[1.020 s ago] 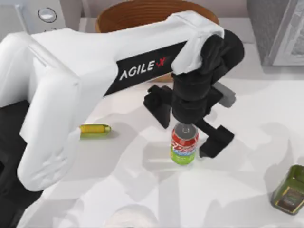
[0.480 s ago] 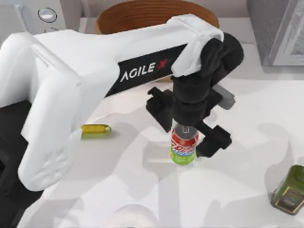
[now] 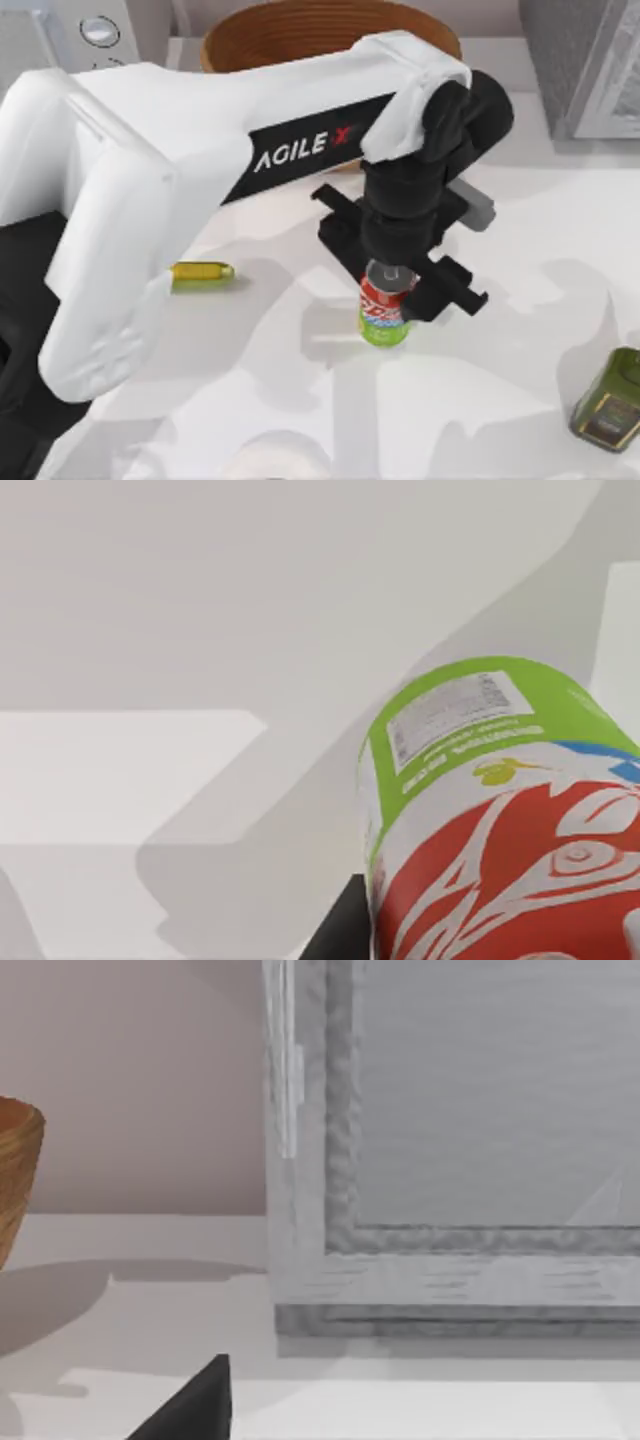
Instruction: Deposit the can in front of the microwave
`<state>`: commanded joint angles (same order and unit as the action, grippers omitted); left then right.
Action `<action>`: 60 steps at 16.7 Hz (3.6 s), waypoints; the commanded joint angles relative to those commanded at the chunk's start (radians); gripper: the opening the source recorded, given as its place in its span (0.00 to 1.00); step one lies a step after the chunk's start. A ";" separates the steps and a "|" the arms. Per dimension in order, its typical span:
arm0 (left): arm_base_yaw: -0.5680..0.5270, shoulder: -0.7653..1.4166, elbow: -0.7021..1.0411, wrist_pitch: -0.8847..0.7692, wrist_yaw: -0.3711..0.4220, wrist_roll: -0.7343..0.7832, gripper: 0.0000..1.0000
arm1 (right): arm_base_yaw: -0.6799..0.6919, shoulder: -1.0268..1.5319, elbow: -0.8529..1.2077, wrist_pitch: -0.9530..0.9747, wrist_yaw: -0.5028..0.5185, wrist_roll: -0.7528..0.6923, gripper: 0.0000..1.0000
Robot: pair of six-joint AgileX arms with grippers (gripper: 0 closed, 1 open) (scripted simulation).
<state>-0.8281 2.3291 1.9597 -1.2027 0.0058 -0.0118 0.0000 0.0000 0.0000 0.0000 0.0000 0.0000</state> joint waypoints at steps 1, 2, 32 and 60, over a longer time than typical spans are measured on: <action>0.000 0.000 0.000 0.000 0.000 0.000 0.02 | 0.000 0.000 0.000 0.000 0.000 0.000 1.00; 0.000 0.000 0.000 0.000 0.000 0.000 0.00 | 0.000 0.000 0.000 0.000 0.000 0.000 1.00; 0.482 -0.173 -0.008 -0.246 -0.024 0.130 0.00 | 0.000 0.000 0.000 0.000 0.000 0.000 1.00; 1.056 -0.148 -0.071 -0.071 0.001 0.273 0.00 | 0.000 0.000 0.000 0.000 0.000 0.000 1.00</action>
<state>0.2276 2.1815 1.8889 -1.2736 0.0071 0.2610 0.0000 0.0000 0.0000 0.0000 0.0000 0.0000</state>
